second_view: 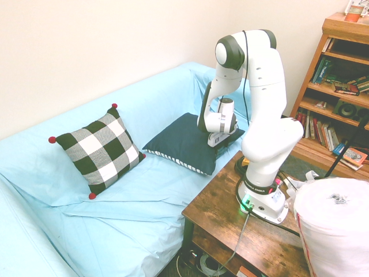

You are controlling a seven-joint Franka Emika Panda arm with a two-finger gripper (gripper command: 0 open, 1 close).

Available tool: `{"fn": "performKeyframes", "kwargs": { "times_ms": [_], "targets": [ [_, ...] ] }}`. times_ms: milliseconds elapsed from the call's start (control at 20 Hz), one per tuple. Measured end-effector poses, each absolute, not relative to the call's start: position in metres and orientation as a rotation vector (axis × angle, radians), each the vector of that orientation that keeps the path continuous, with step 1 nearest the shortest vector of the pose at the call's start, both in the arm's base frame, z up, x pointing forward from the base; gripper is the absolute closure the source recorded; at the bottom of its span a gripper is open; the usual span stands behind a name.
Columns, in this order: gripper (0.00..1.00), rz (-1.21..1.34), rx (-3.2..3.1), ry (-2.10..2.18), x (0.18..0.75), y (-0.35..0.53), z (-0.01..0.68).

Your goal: Lift the pillow

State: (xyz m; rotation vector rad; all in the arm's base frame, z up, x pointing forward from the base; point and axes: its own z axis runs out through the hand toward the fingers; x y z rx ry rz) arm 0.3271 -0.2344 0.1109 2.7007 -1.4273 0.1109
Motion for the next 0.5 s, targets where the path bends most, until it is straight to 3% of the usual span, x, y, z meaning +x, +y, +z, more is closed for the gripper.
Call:
{"fn": "performKeyframes", "kwargs": {
  "times_ms": [500],
  "targets": [
    [0.0, 0.255, 2.741, -1.451, 0.424, -0.263, 0.199]
  ]
}}
